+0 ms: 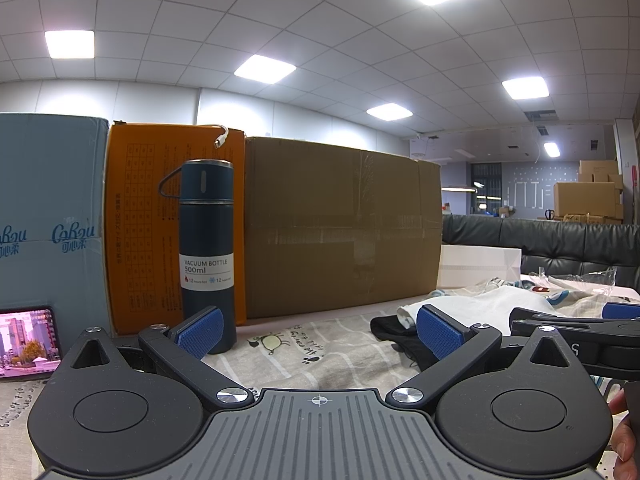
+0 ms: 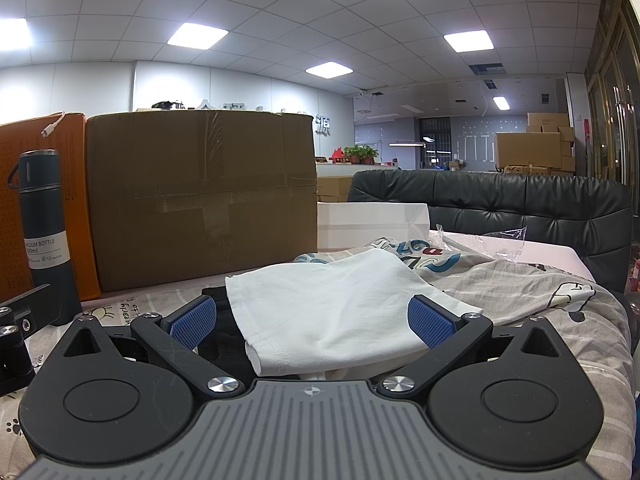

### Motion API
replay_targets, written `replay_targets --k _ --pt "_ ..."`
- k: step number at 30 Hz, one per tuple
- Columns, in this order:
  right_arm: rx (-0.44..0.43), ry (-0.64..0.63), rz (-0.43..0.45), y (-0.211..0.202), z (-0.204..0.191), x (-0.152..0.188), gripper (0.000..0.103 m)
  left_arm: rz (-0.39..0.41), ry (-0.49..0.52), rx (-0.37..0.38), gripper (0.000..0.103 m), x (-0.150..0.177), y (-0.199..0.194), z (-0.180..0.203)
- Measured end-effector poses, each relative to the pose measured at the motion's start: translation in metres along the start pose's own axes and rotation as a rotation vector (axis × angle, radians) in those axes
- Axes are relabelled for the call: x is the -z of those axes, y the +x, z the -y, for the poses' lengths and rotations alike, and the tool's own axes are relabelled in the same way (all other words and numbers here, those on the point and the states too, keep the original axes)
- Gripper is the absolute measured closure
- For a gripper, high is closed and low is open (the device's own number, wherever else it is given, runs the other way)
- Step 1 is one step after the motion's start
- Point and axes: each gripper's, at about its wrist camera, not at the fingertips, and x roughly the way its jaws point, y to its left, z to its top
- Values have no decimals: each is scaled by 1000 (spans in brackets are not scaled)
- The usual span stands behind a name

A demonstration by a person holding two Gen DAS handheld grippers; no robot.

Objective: Fold clothes

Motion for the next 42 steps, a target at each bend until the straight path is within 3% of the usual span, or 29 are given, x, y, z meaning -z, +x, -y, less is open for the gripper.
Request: replay_targets --k 34,42 --pt "1 1 -1 -1 1 0 0 -3 6 -3 0 0 0 2" --pt "5 -2 7 -2 -1 0 0 8 49 -7 0 0 -3 10"
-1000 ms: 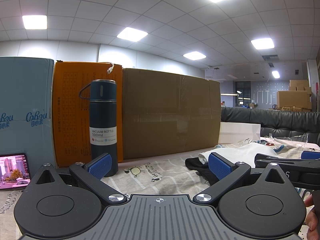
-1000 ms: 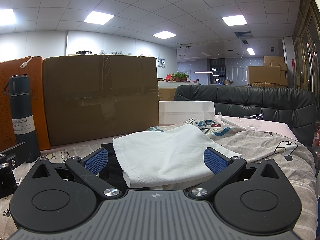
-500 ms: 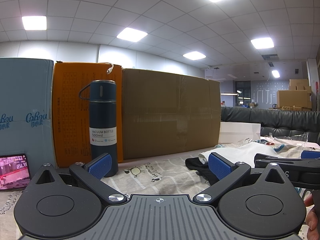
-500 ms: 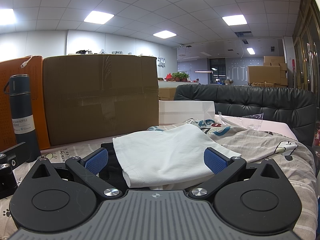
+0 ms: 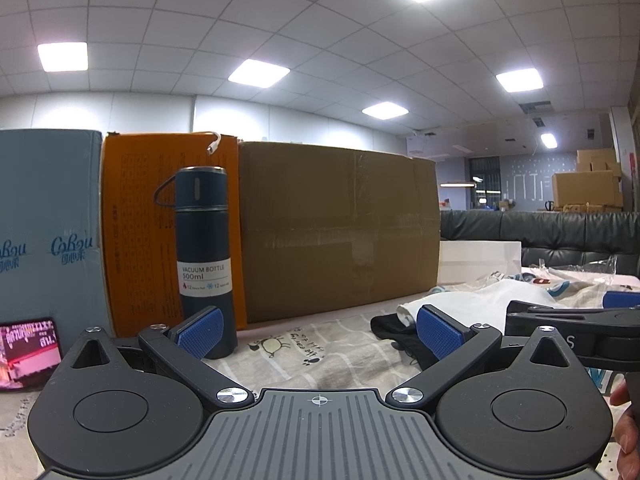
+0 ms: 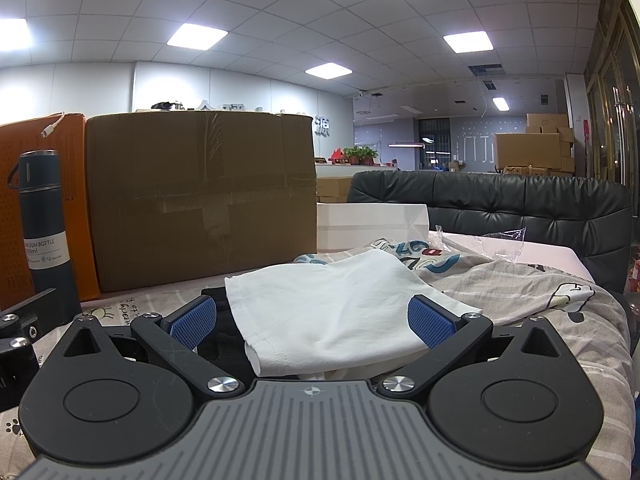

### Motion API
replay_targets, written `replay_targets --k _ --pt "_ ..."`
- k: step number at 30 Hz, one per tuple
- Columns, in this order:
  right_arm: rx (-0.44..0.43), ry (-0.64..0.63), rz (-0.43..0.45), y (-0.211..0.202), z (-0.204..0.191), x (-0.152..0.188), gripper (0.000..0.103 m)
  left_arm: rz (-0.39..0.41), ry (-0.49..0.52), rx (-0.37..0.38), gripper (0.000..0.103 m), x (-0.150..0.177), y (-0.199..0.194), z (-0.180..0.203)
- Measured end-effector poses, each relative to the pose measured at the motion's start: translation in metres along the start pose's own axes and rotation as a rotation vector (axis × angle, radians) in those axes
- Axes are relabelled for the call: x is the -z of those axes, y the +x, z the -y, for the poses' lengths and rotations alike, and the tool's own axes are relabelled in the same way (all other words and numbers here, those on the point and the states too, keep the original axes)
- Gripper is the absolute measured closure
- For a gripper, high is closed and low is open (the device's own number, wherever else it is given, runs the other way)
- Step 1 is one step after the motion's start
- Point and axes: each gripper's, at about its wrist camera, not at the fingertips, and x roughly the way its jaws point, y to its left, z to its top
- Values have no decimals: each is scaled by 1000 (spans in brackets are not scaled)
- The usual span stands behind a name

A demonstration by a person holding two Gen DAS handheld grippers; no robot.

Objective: Fold clothes

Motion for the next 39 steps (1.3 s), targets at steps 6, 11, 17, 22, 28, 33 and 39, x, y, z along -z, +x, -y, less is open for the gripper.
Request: replay_targets --k 6,11,17,22,28,33,39 --pt "-1 0 7 -2 -1 1 0 10 -12 -4 0 0 -2 -2" --pt "-23 29 16 -4 3 1 0 82 -26 -34 0 -1 -15 -4" --pt "-69 89 56 -13 9 -2 0 124 6 -38 0 -9 -29 5" --pt "-113 127 72 -29 17 -14 0 130 36 -61 0 -22 -52 14" --pt "-183 129 91 -66 17 -20 0 149 51 -70 0 -30 -95 11" --pt "-281 141 66 -101 5 -20 0 182 71 -112 0 -34 -132 -6" --pt "-419 195 55 -138 -25 -15 0 228 67 -219 0 -41 -173 -44"
